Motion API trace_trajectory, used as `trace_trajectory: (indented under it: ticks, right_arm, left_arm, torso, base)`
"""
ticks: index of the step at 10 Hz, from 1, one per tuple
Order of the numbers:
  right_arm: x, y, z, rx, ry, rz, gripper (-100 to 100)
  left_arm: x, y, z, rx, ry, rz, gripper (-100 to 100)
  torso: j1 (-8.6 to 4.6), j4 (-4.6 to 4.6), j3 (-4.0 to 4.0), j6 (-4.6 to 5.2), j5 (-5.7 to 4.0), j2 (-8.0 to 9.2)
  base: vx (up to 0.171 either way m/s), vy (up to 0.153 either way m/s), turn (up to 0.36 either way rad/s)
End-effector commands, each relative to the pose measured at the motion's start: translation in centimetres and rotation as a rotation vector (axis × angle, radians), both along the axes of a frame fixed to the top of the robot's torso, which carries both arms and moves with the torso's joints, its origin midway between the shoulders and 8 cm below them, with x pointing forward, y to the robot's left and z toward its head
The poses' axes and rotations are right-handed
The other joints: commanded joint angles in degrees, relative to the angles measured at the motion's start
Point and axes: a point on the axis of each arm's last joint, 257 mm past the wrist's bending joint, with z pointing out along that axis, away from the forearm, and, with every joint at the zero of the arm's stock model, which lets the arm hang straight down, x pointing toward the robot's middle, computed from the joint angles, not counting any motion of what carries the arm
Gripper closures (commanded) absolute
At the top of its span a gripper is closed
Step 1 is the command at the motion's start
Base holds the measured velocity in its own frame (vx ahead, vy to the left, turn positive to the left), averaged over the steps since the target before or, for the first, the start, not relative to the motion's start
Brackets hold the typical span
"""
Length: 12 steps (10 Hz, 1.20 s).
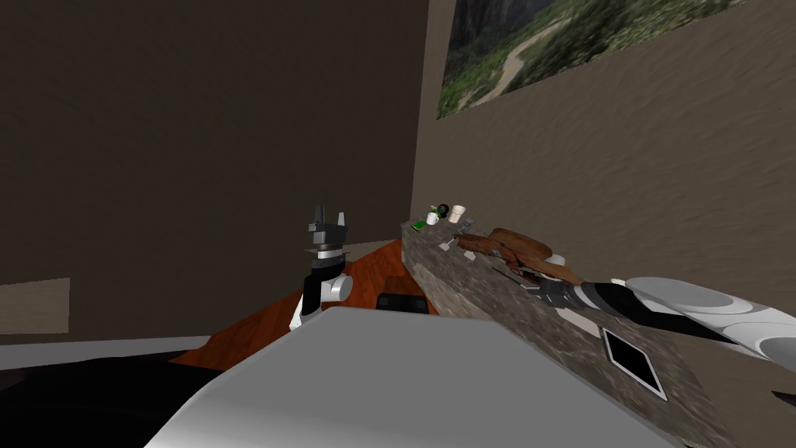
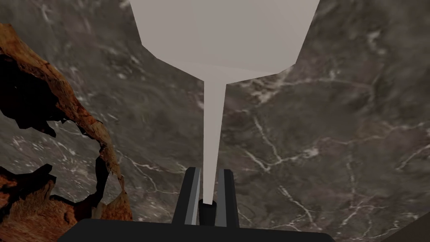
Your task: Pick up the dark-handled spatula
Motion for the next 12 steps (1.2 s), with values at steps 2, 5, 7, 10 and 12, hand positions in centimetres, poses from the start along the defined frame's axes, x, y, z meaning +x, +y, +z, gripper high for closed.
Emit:
trace_trajectory:
  ticks: [2,5,7,10,12]
  right_arm:
    - [0.6,1.3,0.0,0.017,-0.007,0.022,100]
    - [-1.5,1.7,-0.2,0.007,0.029,0.015,100]
    - [-0.7,4.0,-0.4,0.049,0.015,0.043,100]
    - [-1.7,5.5,-0.7,0.073,0.034,0.044,100]
    - [-3.1,6.6,-1.0,0.091,0.059,0.028,100]
  left_arm:
    - [0.0,0.0,0.0,0.000,0.000,0.000,0]
    - [0.0,0.0,0.0,0.000,0.000,0.000,0]
    - [0.0,0.0,0.0,0.000,0.000,0.000,0]
    - [0.0,0.0,0.0,0.000,0.000,0.000,0]
    - [0.0,0.0,0.0,0.000,0.000,0.000,0]
  torso:
    - [0.05,0.01,0.01,-0.08,0.00,0.02]
    - [0.06,0.00,0.02,-0.01,0.00,0.03]
    - [0.01,-0.02,-0.03,-0.03,-0.03,-0.04]
    - [0.02,-0.01,-0.01,0.01,-0.02,-0.01]
    - [-0.01,-0.01,0.00,0.10,-0.02,0.02]
  base:
    - [0.010,-0.004,0.023]
    - [0.050,-0.014,-0.103]
    - [0.041,-0.012,-0.029]
    - [0.040,-0.010,-0.058]
    - [0.051,-0.016,-0.082]
